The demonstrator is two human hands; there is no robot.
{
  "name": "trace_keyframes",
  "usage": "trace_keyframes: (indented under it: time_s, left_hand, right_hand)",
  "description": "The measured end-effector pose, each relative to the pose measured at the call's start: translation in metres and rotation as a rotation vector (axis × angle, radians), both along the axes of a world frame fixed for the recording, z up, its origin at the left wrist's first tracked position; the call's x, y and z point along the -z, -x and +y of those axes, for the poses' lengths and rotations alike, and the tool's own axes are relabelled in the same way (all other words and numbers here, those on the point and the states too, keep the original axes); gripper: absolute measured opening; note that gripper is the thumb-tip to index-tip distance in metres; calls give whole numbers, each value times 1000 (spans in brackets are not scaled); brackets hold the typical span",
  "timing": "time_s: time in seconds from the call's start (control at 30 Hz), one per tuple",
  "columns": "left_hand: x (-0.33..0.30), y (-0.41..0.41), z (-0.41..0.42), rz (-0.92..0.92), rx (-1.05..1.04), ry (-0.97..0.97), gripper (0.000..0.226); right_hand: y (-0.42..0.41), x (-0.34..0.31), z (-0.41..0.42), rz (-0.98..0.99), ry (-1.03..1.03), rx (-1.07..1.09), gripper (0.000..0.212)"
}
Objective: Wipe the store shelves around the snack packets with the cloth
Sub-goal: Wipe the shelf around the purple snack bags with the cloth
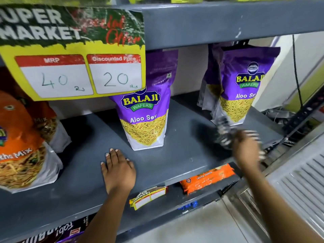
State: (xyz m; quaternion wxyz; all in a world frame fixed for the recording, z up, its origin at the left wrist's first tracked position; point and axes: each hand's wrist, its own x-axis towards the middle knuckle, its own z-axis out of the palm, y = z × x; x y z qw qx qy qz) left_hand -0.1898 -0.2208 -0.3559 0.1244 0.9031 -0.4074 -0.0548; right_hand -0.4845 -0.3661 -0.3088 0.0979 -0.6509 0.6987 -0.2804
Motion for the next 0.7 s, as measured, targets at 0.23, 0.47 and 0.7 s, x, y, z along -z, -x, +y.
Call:
trace_keyframes:
  time_s: [0.23, 0.47, 0.7]
  left_hand:
    - [2, 0, 0, -18, 1, 0, 53]
    - [0, 1, -1, -28, -9, -22, 61]
    - [-5, -1, 1, -7, 14, -57, 54]
  right_hand:
    - [-15, 40, 11, 162, 48, -450, 29]
    - [100, 25, -100, 327, -328, -117, 44]
    - [73, 31, -77, 320, -303, -135, 43]
